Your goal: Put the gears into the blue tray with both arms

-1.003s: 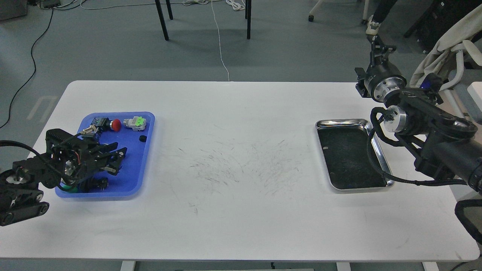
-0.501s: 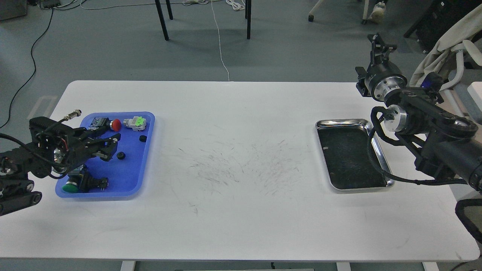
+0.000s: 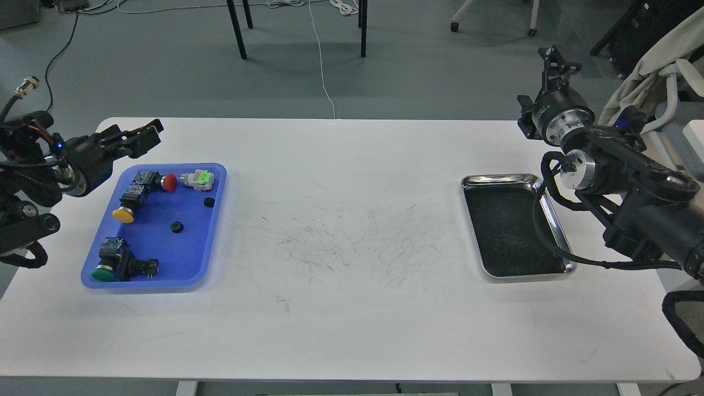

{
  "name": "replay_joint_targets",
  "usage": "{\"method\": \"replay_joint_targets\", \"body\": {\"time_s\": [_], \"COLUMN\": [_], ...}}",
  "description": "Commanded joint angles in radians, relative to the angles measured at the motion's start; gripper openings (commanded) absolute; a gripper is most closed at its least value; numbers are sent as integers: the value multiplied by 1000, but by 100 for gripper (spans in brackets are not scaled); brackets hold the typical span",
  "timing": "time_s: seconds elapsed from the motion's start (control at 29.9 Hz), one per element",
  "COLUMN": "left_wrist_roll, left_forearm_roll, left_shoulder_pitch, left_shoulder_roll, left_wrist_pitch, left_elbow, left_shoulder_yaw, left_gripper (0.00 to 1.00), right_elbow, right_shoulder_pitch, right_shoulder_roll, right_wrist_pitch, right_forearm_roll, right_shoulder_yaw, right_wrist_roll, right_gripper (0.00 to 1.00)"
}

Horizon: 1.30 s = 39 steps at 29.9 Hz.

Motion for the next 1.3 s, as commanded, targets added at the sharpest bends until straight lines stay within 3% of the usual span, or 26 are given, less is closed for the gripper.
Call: {"method": "replay_joint_targets", "body": {"time_s": [0.0, 0.1, 0.33, 0.5, 0.64, 1.07, 1.27], "left_wrist_roll": [3, 0, -19, -124, -169, -158, -80], "left_forearm_roll": [-204, -332, -427, -489, -627, -697, -805], "left_shoulder_pitch": [-4, 0, -3, 2, 3, 32, 45], "left_shoulder_roll": [15, 29, 29, 24, -3, -59, -80], "left_wrist_pitch": [-160, -285, -299, -313, -331, -325, -352], "left_elbow": [5, 19, 26, 29, 31, 51, 60], "left_shoulder_yaw": [-132, -207, -277, -286, -290, -287, -292], "left_gripper": [98, 98, 98, 97, 97, 98, 98], "right_elbow": [2, 3, 0, 6, 18, 21, 20], "right_shoulder_pitch": [0, 0, -1, -7, -9, -10, -7], "right_shoulder_roll": [-2, -5, -5, -1, -1, 1, 38], "right_wrist_pitch": [0, 3, 1, 6, 46, 67, 55], "right_forearm_roll": [0, 0, 3, 86, 198, 272, 285], "right_shoulder_yaw": [-1, -1, 5, 43, 45, 61, 57], "right_wrist_roll": [7, 9, -2, -5, -5, -47, -105], "right_gripper": [96, 96, 97, 97, 99, 99, 99]}}
